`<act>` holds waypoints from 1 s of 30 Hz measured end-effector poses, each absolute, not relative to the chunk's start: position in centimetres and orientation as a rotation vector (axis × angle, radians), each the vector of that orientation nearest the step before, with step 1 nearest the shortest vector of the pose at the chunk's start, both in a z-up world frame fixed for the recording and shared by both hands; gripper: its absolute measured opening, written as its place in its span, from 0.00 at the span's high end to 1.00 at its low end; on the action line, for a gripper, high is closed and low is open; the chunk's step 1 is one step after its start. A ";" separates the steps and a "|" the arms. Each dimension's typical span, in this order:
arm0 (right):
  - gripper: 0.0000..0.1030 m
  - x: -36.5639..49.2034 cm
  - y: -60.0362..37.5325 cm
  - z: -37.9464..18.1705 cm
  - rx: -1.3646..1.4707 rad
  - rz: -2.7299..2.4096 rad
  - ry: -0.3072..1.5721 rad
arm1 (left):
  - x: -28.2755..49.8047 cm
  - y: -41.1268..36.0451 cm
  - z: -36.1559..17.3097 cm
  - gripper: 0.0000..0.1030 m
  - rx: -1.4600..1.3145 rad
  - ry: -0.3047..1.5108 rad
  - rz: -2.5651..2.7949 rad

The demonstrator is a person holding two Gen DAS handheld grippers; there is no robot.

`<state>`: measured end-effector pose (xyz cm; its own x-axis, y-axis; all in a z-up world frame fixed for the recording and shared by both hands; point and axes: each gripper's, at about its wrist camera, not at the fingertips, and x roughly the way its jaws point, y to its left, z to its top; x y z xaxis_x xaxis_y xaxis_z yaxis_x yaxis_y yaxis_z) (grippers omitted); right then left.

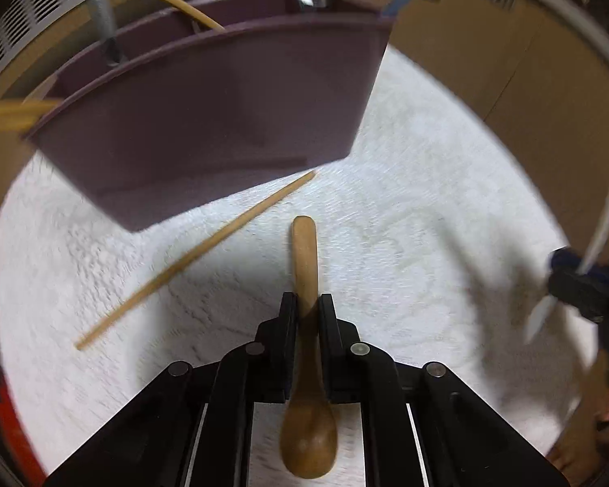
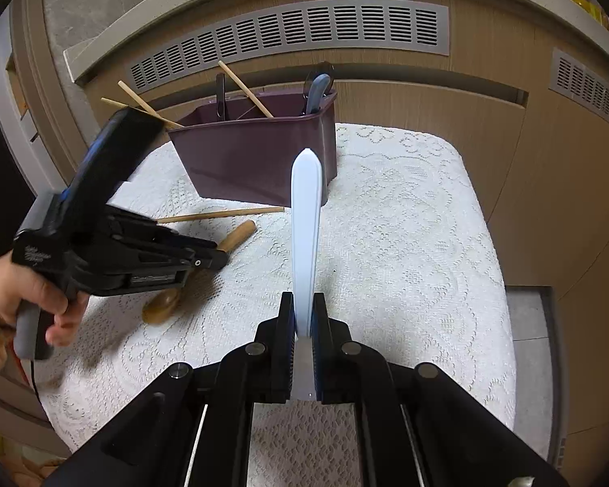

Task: Organize utensils
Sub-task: 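Lower the wooden spoon and white spoon into the purple caddy, open both tools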

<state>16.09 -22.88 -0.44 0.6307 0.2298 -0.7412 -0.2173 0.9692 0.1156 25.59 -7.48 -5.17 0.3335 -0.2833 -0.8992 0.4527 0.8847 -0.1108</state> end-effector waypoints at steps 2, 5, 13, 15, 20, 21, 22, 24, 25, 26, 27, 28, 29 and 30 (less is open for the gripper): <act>0.94 15.8 -22.7 -0.3 0.010 0.254 0.847 | 24.2 -5.9 -4.1 0.90 0.065 1.080 -0.500; 0.94 15.7 -22.2 -0.1 0.000 0.261 0.852 | 21.5 -4.1 -2.5 0.90 0.005 0.979 -0.490; 0.94 15.5 -21.2 3.4 0.037 0.333 0.808 | 17.0 -0.6 6.3 0.90 -0.096 0.687 -0.494; 0.94 15.8 -21.0 7.3 -0.004 0.334 0.711 | 17.2 -0.4 10.5 0.90 -0.095 0.582 -0.500; 0.94 17.5 -20.2 18.4 -0.078 0.315 0.436 | 18.3 0.5 22.1 0.90 -0.070 0.268 -0.469; 0.94 18.2 -19.9 20.5 -0.093 0.295 0.374 | 18.7 0.2 23.3 0.90 -0.053 0.220 -0.452; 0.94 18.7 -19.7 21.6 -0.095 0.287 0.346 | 19.1 0.0 24.7 0.90 -0.037 0.175 -0.437; 0.94 20.4 -19.2 23.4 -0.091 0.285 0.300 | 20.0 0.1 26.0 0.90 -0.030 0.137 -0.421; 0.94 21.1 -19.0 23.8 -0.090 0.281 0.283 | 20.9 0.1 26.3 0.90 -0.031 0.128 -0.412; 0.94 21.6 -18.9 23.9 -0.087 0.280 0.274 | 21.7 0.3 26.2 0.90 -0.034 0.130 -0.407; 0.94 22.7 -18.7 23.6 -0.078 0.282 0.276 | 22.8 0.3 25.9 0.90 -0.042 0.144 -0.405; 0.94 23.4 -18.7 23.3 -0.072 0.283 0.287 | 23.6 0.4 25.6 0.90 -0.048 0.159 -0.406; 0.94 24.1 -18.7 22.7 -0.066 0.284 0.303 | 24.7 0.8 24.7 0.90 -0.062 0.181 -0.404; 0.94 25.1 -18.6 22.0 -0.062 0.285 0.323 | 25.2 1.1 24.0 0.90 -0.071 0.197 -0.401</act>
<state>25.12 -18.60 21.96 0.9088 0.2657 -0.3218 -0.2856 0.9582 -0.0153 25.20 1.08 23.97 0.9017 -0.3946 -0.1766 0.3808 0.9184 -0.1079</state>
